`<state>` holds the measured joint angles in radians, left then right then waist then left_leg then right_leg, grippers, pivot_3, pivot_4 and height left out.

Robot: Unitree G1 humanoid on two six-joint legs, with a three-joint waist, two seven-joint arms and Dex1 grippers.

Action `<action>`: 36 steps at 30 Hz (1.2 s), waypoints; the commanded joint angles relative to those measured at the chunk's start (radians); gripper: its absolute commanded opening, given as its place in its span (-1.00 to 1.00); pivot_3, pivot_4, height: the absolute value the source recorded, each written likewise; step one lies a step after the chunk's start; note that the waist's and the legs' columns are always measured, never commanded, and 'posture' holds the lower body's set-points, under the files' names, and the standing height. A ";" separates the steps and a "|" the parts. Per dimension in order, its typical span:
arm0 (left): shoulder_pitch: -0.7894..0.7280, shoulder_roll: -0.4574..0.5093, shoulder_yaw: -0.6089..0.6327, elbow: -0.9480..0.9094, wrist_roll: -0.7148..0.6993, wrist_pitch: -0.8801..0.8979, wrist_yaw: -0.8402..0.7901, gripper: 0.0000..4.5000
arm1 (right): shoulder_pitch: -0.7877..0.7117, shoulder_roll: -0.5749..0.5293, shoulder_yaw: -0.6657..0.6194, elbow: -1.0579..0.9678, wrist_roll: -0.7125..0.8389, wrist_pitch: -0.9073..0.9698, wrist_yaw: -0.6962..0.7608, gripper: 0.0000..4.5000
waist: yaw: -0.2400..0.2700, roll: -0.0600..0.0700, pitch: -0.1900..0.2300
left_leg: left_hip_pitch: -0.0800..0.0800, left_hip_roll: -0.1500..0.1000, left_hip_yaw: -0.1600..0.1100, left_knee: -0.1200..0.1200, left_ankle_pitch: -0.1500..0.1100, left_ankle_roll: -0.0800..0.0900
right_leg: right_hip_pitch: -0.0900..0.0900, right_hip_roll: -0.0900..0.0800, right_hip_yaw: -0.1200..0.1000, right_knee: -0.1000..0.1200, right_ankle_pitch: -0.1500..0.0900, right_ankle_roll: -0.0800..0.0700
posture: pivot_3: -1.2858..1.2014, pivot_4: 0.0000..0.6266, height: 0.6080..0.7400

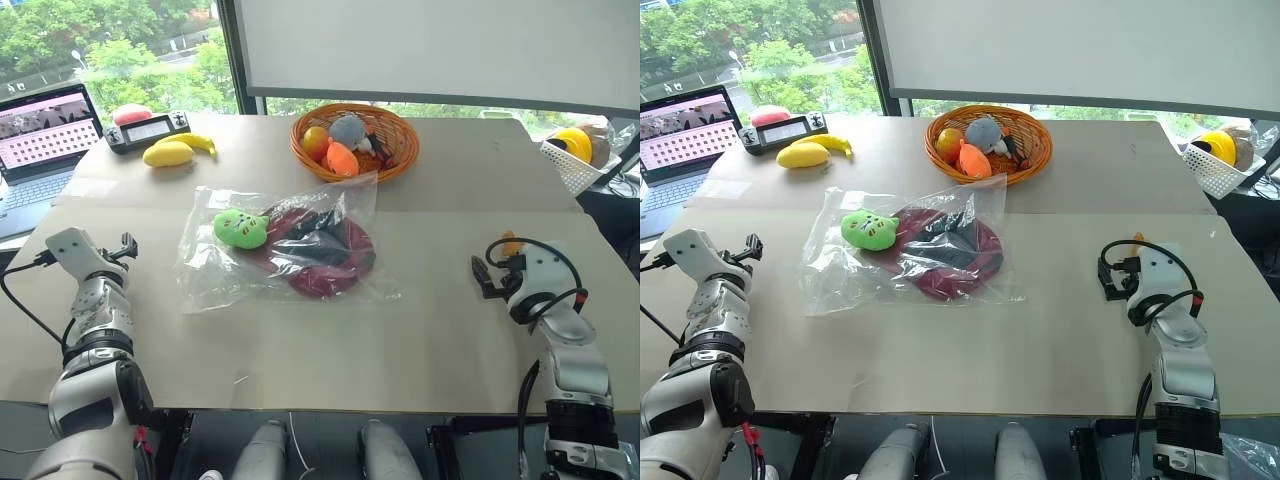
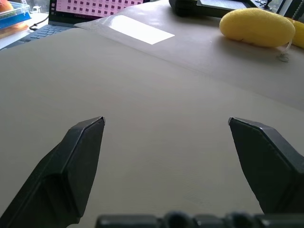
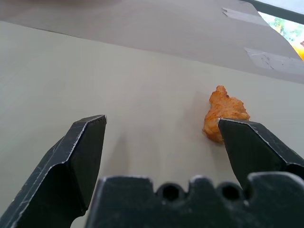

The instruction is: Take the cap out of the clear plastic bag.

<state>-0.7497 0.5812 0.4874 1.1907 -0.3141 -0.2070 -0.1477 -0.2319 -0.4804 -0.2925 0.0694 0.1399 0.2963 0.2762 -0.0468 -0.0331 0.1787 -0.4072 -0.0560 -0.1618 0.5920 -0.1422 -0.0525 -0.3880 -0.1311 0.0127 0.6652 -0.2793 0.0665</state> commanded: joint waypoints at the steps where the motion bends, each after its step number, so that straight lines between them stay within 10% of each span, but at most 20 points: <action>1: -0.043 -0.004 -0.039 -0.034 0.019 -0.024 -0.101 1.00 | -0.019 -0.051 -0.024 -0.053 0.035 0.006 0.052 0.98 | 0.000 0.000 0.000 | 0.000 0.000 0.000 0.000 0.000 0.000 | 0.000 0.000 0.000 0.000 0.000 0.000 | 0.03 -0.52 0.89; 9: -0.056 0.040 -0.184 -0.427 -0.038 0.207 -0.566 1.00 | -0.086 -0.268 0.056 -0.570 0.557 0.482 0.444 0.98 | -0.012 -0.001 0.000 | -0.003 0.001 -0.001 0.002 -0.001 0.001 | 0.000 0.001 -0.001 -0.001 0.000 0.001 | 0.03 -0.52 0.89; 19: 0.128 0.182 -0.300 -1.003 -0.198 0.662 -0.874 1.00 | -0.194 -0.263 0.182 -0.736 0.787 0.628 0.439 0.98 | -0.019 -0.001 0.000 | -0.003 0.002 0.000 0.003 -0.002 0.003 | -0.001 0.001 0.000 -0.001 0.000 0.000 | 0.03 -0.52 0.89; 36: -0.113 -0.005 -0.461 -0.325 0.164 0.283 -0.648 1.00 | -0.174 -0.287 0.171 -0.750 0.798 0.627 0.357 0.98 | 0.007 -0.002 0.001 | -0.005 0.001 0.000 0.005 -0.003 0.004 | -0.001 0.001 -0.001 -0.002 0.000 0.000 | 0.03 -0.52 0.89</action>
<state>-0.8138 0.5787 0.0151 0.7692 -0.1840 0.1586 -0.8485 -0.4060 -0.7591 -0.0936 -0.6589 0.9384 0.9268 0.6539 -0.0398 -0.0355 0.1794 -0.4124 -0.0550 -0.1618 0.5966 -0.1449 -0.0484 -0.3892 -0.1300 0.0120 0.6633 -0.2793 0.0670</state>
